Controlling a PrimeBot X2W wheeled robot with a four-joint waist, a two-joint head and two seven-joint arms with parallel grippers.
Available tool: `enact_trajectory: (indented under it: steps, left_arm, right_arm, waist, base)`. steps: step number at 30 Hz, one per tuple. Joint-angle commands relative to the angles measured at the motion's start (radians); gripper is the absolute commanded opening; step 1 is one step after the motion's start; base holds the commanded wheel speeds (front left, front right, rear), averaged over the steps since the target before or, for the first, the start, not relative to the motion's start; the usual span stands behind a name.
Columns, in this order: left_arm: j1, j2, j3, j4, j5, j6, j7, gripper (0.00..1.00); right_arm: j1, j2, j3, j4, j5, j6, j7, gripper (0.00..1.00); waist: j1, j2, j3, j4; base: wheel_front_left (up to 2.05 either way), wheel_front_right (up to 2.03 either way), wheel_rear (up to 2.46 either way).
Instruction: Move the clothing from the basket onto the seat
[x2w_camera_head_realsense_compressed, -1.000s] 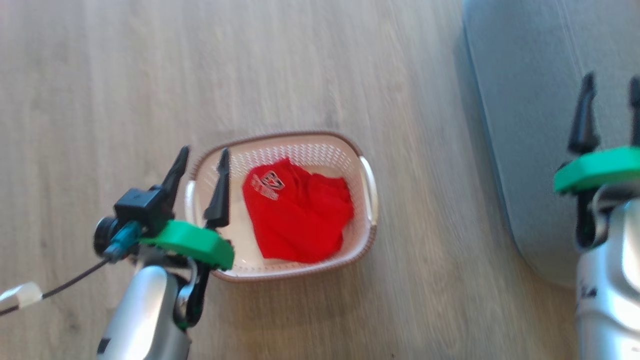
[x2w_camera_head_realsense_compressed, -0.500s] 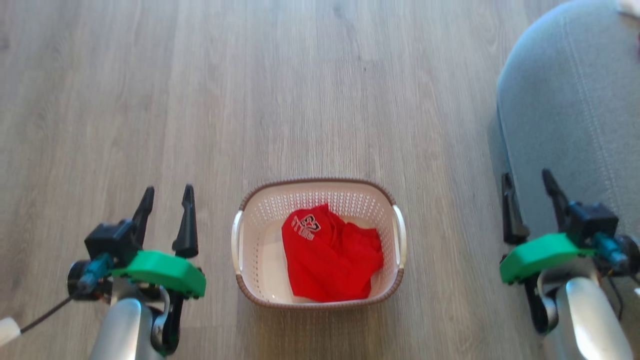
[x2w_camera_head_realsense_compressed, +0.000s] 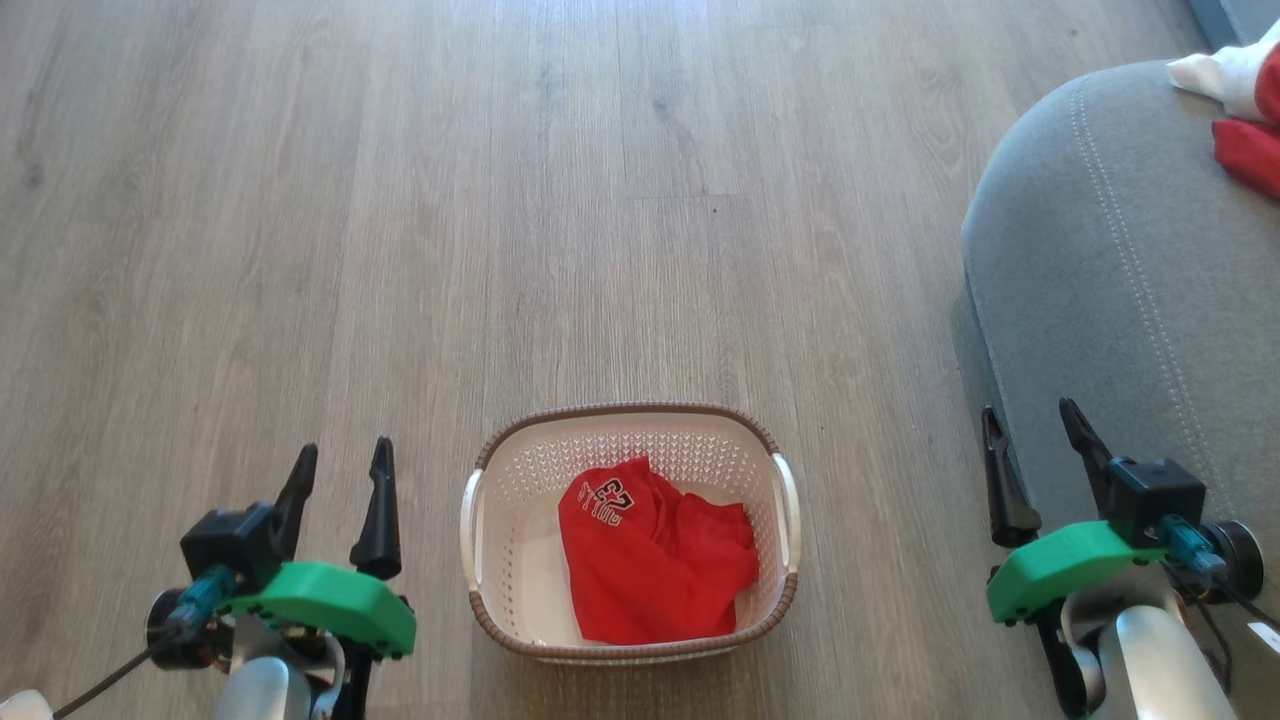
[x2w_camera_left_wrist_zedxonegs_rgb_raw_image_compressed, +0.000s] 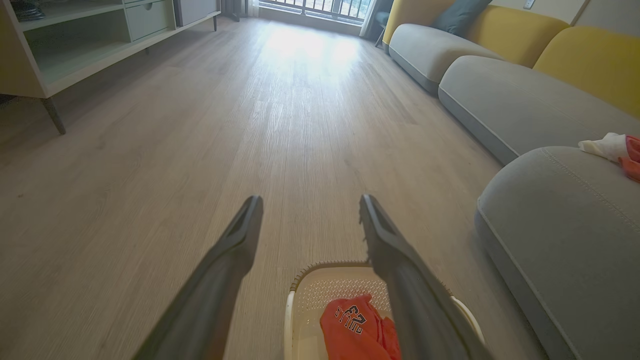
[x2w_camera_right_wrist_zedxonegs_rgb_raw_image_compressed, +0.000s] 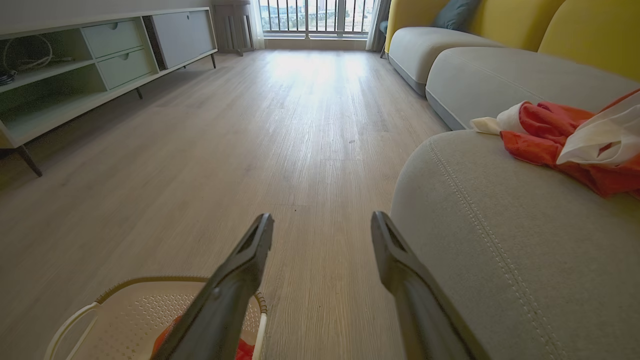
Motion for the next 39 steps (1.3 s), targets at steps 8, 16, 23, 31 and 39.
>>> enact_trajectory:
  steps: [8, 16, 23, 31, 39]
  left_arm:
    - [-0.011, 0.006, 0.019, -0.034, -0.010, 0.013, -0.005, 1.00]
    - [-0.006, 0.006, 0.017, -0.038, -0.014, 0.016, -0.005, 1.00]
    - [-0.007, 0.006, 0.017, -0.036, -0.017, 0.017, -0.005, 1.00]
    - [-0.006, 0.006, 0.013, -0.034, -0.022, 0.020, -0.005, 1.00]
    - [-0.015, 0.006, 0.006, -0.045, -0.022, 0.025, -0.005, 1.00]
  right_arm:
    - [-0.007, 0.001, 0.030, -0.024, 0.000, 0.000, -0.007, 1.00]
    - [-0.004, 0.001, 0.033, -0.027, 0.008, 0.000, -0.007, 1.00]
    - [-0.003, 0.001, 0.033, -0.029, 0.012, 0.000, -0.007, 1.00]
    - [-0.003, 0.001, 0.033, -0.030, 0.016, 0.000, -0.007, 1.00]
    - [-0.022, 0.001, 0.028, -0.046, 0.019, 0.000, -0.007, 1.00]
  waist:
    - [0.0001, -0.0001, -0.009, -0.008]
    - [0.0001, -0.0001, -0.015, -0.012]
    - [0.0001, -0.0001, -0.020, -0.010]
    - [0.0001, -0.0001, -0.022, -0.008]
    - [0.0001, -0.0001, 0.012, -0.011]
  base:
    - [0.00, 0.00, 0.00]
    - [0.00, 0.00, 0.00]
    - [0.00, 0.00, 0.00]
    - [0.00, 0.00, 0.00]
    - [0.00, 0.00, 0.00]
